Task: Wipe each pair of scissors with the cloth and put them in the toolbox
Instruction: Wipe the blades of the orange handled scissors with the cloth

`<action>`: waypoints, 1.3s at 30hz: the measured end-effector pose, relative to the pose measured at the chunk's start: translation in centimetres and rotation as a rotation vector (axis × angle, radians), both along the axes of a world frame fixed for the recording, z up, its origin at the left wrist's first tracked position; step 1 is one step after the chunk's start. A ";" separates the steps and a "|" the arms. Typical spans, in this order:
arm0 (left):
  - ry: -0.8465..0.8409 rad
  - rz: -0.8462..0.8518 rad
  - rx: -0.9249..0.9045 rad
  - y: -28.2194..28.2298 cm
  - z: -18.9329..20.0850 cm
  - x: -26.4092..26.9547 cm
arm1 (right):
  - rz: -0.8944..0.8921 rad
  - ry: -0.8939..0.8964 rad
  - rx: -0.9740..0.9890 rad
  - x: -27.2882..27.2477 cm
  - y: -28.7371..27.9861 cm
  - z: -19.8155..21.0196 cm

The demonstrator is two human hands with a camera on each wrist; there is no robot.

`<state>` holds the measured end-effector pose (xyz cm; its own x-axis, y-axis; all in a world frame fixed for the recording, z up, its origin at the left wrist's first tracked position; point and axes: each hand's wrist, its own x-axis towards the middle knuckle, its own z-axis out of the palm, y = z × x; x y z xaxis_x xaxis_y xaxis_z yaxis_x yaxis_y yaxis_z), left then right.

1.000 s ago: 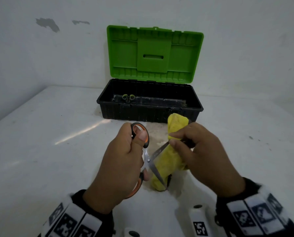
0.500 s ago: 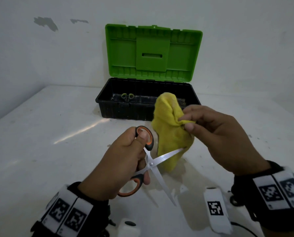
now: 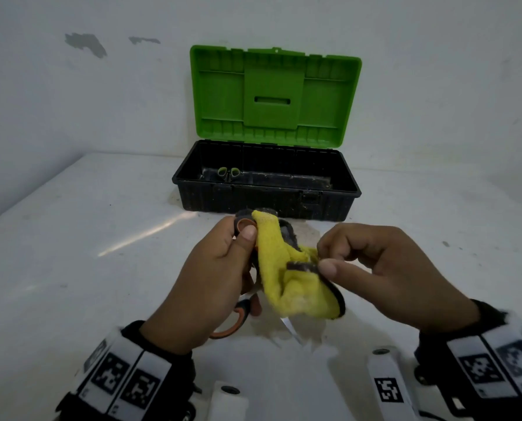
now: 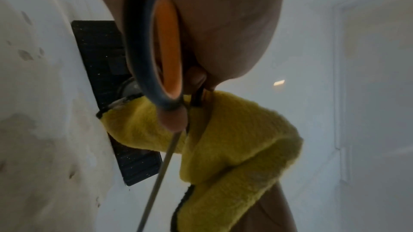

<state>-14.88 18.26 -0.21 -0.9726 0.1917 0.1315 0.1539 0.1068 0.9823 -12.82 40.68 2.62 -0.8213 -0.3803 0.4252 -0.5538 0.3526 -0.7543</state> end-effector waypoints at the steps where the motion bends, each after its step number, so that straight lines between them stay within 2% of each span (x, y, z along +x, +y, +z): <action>1: 0.017 0.008 -0.013 0.1 0.0 0.0 | -0.052 0.028 0.029 -0.1 -0.3 -0.1; 4: 0.085 0.046 -0.084 0.3 0.3 0.1 | -0.126 0.094 0.106 -0.1 -1.0 -0.1; 8: 0.173 0.072 -0.200 0.3 0.3 0.1 | -0.104 0.272 0.427 -0.1 -1.7 -0.6; 20: 0.361 0.038 -0.284 0.5 0.6 0.6 | 0.004 0.248 0.713 -1.3 -2.6 -0.4; 28: 0.288 0.019 -0.227 0.5 0.7 0.4 | 0.126 0.185 0.668 -2.4 -1.0 0.3; 34: 0.114 -0.037 -0.118 0.2 1.3 0.9 | 0.105 0.068 0.640 -2.4 0.7 0.9; 39: 0.208 -0.021 -0.209 0.7 0.9 0.8 | 0.075 -0.009 0.522 -1.3 -0.7 1.5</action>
